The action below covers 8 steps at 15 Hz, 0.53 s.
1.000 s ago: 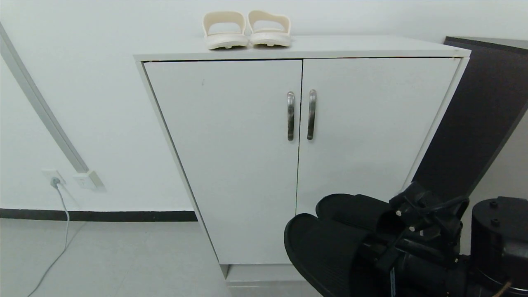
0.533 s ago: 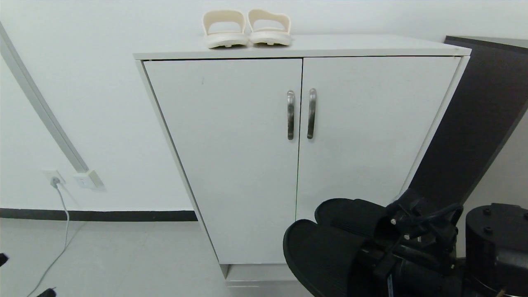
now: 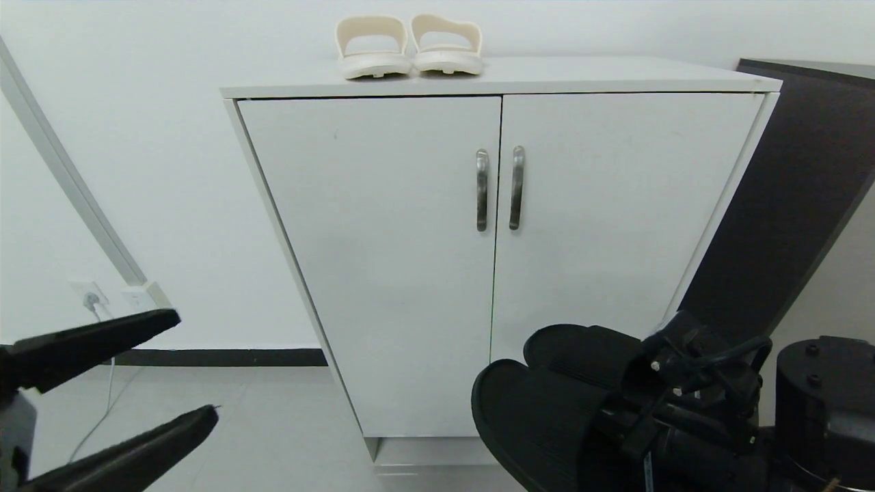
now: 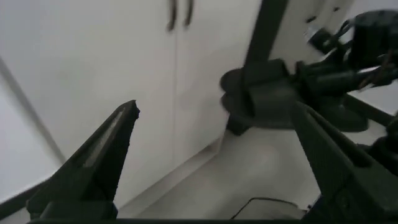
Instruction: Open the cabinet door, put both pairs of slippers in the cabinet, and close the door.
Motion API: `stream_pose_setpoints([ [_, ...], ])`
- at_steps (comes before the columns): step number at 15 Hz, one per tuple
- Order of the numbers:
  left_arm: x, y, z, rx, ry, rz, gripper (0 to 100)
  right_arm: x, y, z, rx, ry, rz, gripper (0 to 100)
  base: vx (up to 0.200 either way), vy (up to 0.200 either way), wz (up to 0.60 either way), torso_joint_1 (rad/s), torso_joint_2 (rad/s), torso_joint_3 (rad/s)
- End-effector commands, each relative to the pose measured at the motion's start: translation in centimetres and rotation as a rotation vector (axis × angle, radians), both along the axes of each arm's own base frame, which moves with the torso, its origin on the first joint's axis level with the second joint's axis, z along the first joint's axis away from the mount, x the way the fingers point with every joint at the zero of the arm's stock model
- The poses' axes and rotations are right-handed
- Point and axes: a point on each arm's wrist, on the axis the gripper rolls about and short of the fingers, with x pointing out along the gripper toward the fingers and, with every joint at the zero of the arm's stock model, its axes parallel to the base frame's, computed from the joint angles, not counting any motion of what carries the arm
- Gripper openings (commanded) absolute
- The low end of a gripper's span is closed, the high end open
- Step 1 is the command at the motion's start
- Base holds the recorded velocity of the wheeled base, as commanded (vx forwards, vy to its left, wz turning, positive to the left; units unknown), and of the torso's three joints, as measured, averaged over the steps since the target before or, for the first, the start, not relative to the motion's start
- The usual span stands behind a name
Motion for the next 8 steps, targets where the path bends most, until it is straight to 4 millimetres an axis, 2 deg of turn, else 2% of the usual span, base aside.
stream_pose_setpoints([
  [1,3.5,-4.0,2.0,-0.003,0.053,-0.122,100,0.4,0.1,-0.5,-0.015,0.014,-0.007,0,0.0,0.0,0.0,0.0,0.0,0.0],
  [3,5.3,-6.9,3.1,-0.063,0.113,-0.208,100,0.7,0.4,-0.8,-0.025,0.026,-0.006,0,0.0,0.0,0.0,0.0,0.0,0.0],
  [6,8.6,-11.6,3.7,-0.093,0.095,-0.275,100,0.7,0.4,-0.6,-0.019,0.021,-0.008,0,0.0,0.0,0.0,0.0,0.0,0.0],
  [8,10.4,-13.4,3.5,-0.082,0.112,-0.281,100,0.7,0.3,-0.5,-0.019,0.015,-0.01,0,0.0,0.0,0.0,0.0,0.0,0.0],
])
